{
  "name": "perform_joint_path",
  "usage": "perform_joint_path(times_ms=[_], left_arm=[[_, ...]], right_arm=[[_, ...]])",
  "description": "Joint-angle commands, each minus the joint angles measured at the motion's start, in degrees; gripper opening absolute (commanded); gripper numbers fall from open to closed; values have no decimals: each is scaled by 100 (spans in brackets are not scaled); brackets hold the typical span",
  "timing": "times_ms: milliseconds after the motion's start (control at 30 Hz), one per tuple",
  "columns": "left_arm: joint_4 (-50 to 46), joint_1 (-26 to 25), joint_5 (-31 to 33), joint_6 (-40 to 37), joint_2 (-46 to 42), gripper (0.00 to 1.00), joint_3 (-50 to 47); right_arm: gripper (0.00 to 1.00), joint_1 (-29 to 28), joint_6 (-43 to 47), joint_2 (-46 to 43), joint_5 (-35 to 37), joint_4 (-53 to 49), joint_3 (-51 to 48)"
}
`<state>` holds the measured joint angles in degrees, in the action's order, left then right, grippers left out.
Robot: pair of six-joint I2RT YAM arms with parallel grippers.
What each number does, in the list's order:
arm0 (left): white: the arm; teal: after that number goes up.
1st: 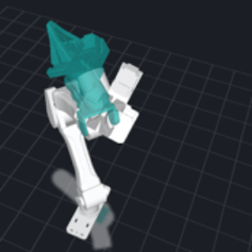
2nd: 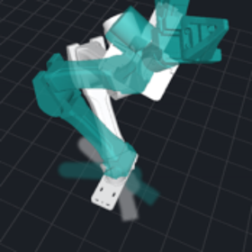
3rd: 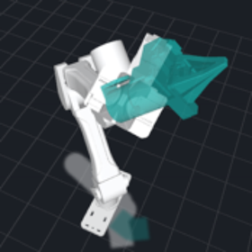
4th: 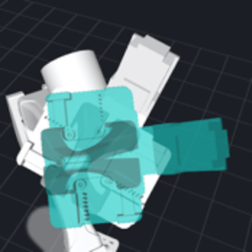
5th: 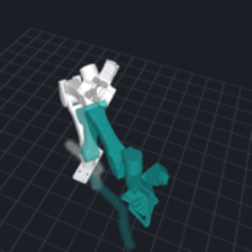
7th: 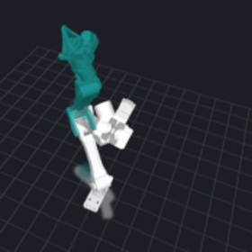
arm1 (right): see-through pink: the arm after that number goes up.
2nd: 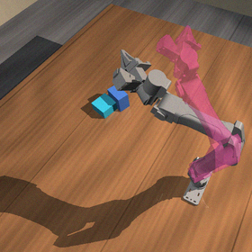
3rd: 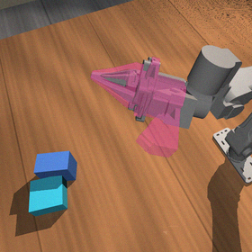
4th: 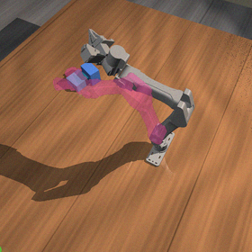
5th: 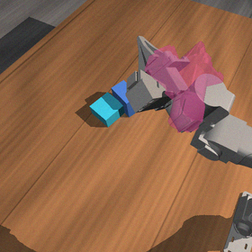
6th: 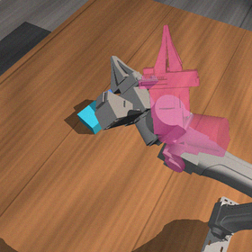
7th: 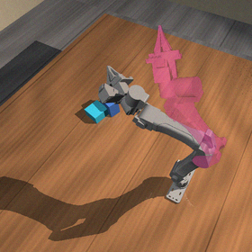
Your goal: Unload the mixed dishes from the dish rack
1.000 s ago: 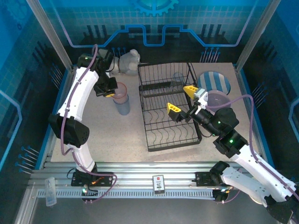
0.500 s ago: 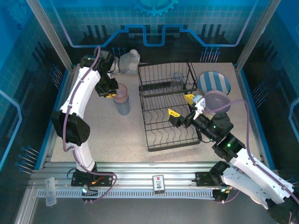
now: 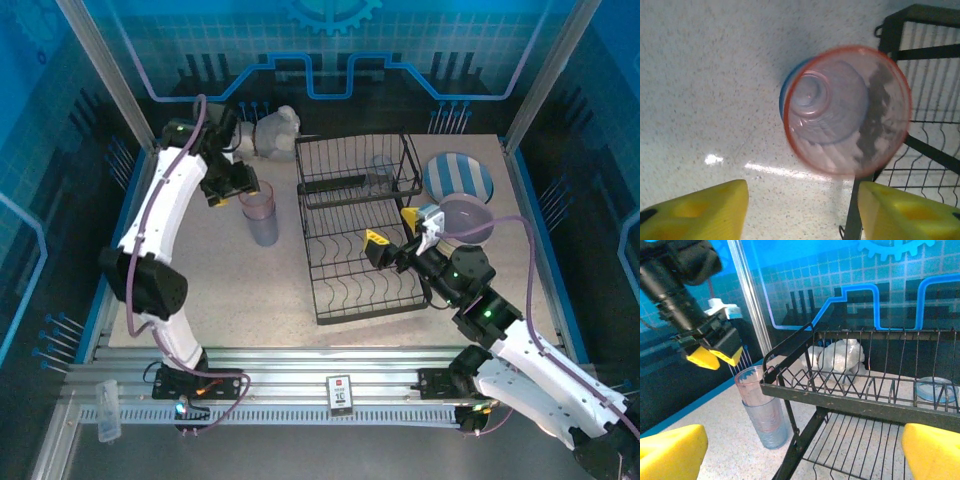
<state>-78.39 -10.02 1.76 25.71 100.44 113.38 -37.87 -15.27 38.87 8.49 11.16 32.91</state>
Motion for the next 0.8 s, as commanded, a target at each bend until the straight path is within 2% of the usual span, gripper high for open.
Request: perform_joint_path(times_ms=[0, 33, 67, 200, 267, 333, 433, 533, 633, 767], left_arm=[[757, -98, -123, 24, -1132, 81, -498], [1035, -129, -145, 57, -1448, 93, -778], [1287, -168, -178, 99, -1728, 99, -1035], [2324, -254, -680, 470, -2916, 99, -2256], [2444, -352, -861, 787, -3298, 99, -2676], [2654, -824, -740, 1051, -3692, 99, -3202], [3070, -1843, -214, 1379, -4136, 99, -4029], [3247, -2462, -97, 1854, -4209, 93, -4748], [3275, -2929, 21, 1929, -3932, 88, -5061], [3222, -3082, -129, 2029, -3255, 78, -5091]], right_arm=[[100, -41, -159, -23, 105, 702, -412], [100, -31, -222, -12, 119, 890, -505], [100, -17, -263, 14, 132, 1043, -597], [100, 24, -206, 329, 99, 1329, -732], [100, 21, -79, 528, 119, 1403, -787], [100, 16, 55, 749, 182, 1795, -999], [100, 28, 184, 1147, 246, 2802, -1446], [100, 16, 386, 1675, 179, 3286, -1538], [100, 7, 394, 2321, 494, 4179, -1703], [100, 7, 481, 3220, 904, 5301, -1893]])
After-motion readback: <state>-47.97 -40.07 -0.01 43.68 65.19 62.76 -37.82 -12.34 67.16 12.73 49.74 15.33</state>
